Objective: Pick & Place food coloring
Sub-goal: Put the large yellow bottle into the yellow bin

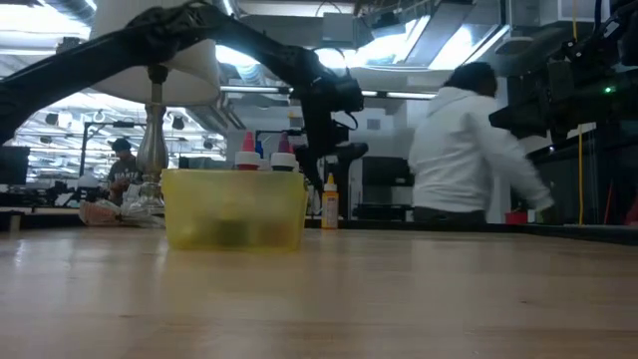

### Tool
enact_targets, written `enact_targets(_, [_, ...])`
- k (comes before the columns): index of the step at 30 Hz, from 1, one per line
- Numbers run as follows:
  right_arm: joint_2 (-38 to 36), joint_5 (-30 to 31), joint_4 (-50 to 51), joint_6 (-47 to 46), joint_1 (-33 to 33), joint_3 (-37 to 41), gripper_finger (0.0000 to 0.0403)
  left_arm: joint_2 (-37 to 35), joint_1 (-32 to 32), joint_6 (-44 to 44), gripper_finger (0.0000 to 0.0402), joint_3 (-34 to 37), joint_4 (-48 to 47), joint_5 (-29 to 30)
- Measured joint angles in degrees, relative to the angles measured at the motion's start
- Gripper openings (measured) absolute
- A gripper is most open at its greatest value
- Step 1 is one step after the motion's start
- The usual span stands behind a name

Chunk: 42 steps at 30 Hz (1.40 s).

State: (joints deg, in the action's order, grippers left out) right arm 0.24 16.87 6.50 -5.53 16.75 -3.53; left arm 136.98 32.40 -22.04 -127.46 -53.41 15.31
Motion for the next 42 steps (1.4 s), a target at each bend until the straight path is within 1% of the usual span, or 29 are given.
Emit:
enact_targets(4, [0.01,-0.01,0.00,0.01,0.00,0.01,0.0106,0.81,0.00,1.96,0.0290,0.00,1.48,-0.04])
enact_targets(9, [0.01,-0.01,0.00,0.01,-0.01,0.01,0.0106,0.97,-0.04,5.27,0.0290,0.00,2.71,-1.45])
enact_targets(15, [0.01,0.00,0.00,0.00,-0.01,0.02,0.0106,0.97,-0.02,6.85,0.0285,0.00,2.25,-0.24])
enact_targets(20, [0.01,-0.01,0.00,0.00,-0.02,0.00,0.0106,0.97,-0.04,7.21,0.0248,0.00,2.04,0.00])
enact_targets(32, [0.01,-0.01,0.00,0.00,0.00,0.02,0.0106,0.81,-1.42,7.23,0.0121,0.00,2.08,0.28])
enact_targets(33, [0.01,-0.01,0.00,0.01,0.00,0.02,0.0106,0.75,-1.72,7.27,0.0116,0.00,2.04,0.29])
enact_targets(37, [0.01,-0.01,0.00,0.01,-0.01,0.02,0.0106,-0.09,-2.87,7.39,0.0115,0.00,-0.26,-0.01])
enact_targets(42, [0.01,-0.01,0.00,-0.01,0.00,0.02,0.0106,-3.34,-4.64,7.70,0.0119,0.01,-5.21,1.00])
